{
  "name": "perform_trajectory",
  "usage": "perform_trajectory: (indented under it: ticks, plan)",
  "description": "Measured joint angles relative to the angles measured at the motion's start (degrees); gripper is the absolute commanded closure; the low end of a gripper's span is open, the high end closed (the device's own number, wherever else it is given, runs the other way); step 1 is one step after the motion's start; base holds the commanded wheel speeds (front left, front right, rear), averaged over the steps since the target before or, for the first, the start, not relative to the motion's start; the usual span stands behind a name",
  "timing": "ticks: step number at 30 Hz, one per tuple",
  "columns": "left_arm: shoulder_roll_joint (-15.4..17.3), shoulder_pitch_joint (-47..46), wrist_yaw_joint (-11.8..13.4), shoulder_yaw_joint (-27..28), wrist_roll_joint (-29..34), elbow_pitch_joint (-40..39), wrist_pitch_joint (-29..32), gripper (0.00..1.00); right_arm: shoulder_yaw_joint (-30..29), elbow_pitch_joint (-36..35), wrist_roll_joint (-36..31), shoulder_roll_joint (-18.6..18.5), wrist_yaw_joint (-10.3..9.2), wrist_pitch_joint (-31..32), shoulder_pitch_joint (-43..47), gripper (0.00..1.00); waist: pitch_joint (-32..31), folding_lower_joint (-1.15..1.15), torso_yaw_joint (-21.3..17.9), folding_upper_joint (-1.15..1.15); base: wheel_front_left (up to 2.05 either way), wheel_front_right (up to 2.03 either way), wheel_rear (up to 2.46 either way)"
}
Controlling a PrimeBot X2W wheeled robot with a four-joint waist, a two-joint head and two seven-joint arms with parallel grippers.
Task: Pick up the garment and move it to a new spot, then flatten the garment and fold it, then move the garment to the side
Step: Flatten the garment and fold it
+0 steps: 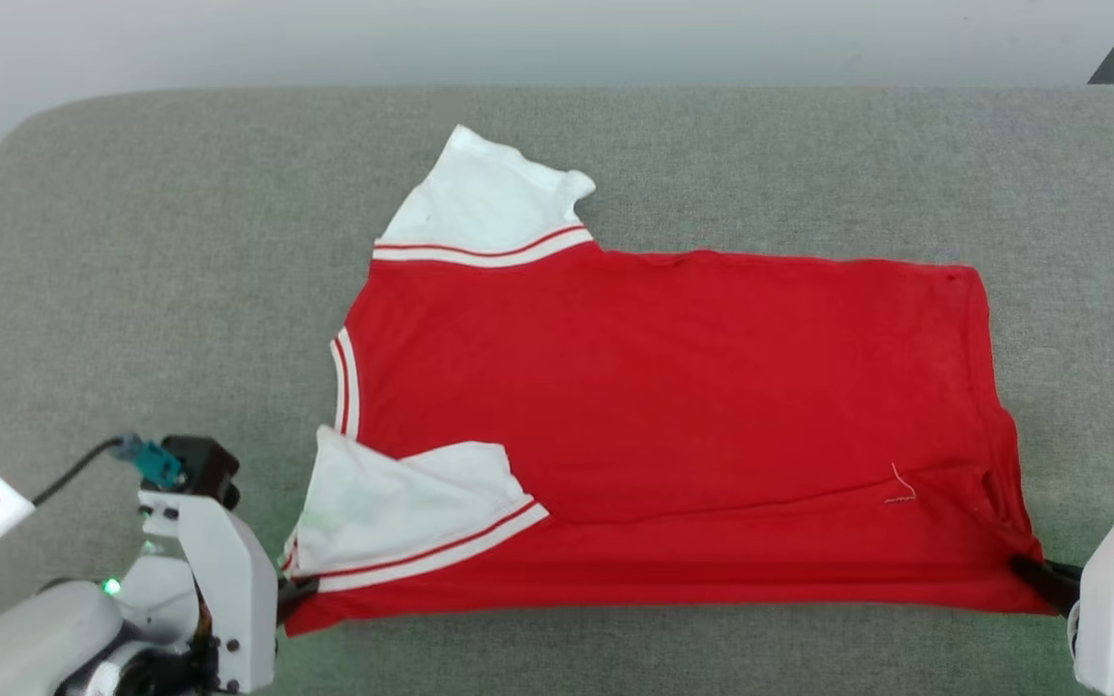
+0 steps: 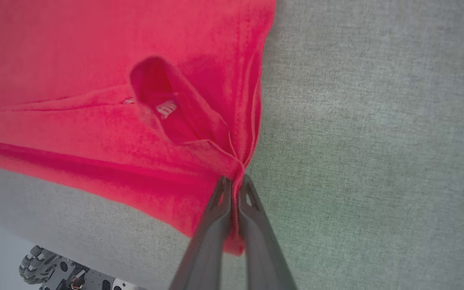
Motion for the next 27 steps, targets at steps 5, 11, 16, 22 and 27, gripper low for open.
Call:
perform_trajectory:
  ticks: [5,11,16,22,27]
  plan:
    - [-0.26,1.06,0.88,-0.70,0.02,-0.48,-0.03,1.00,-0.04,-0.78,-0.43,0.98,0.00,0.02,0.92,1.00,-0.11,0.00,-0.23,0.00,0.00,0.00,0.00]
    - [-0.88,1.19,1.33,-0.67,0.18,0.07,-0.22,0.36,0.77,-1.22,-0.59,1.25,-0.01,-1.07,0.91,0.00,-0.01,0.00,-0.60,0.00,0.00,0.00,0.00]
    - [0.36,0.04,1.90,-0.16,0.43,-1.10,1.00,0.02,0.07,-1.83,-0.93,1.77,-0.01,-2.20,0.91,0.00,0.29,0.00,-0.98,0.00,0.00,0.00,0.00]
    - [2.92,-5.77,2.65,2.46,2.04,-3.61,2.69,0.00,-1.70,-5.20,-1.14,3.47,-0.01,-5.50,0.48,0.00,1.19,0.00,-1.82,0.00,0.00,0.00,0.00]
    - [1.67,-14.27,-0.64,6.09,5.36,-2.04,1.36,0.00,-0.81,-9.45,-3.07,4.08,-0.01,-14.66,-2.38,0.00,2.59,0.00,-3.14,0.00,0.00,0.00,0.00]
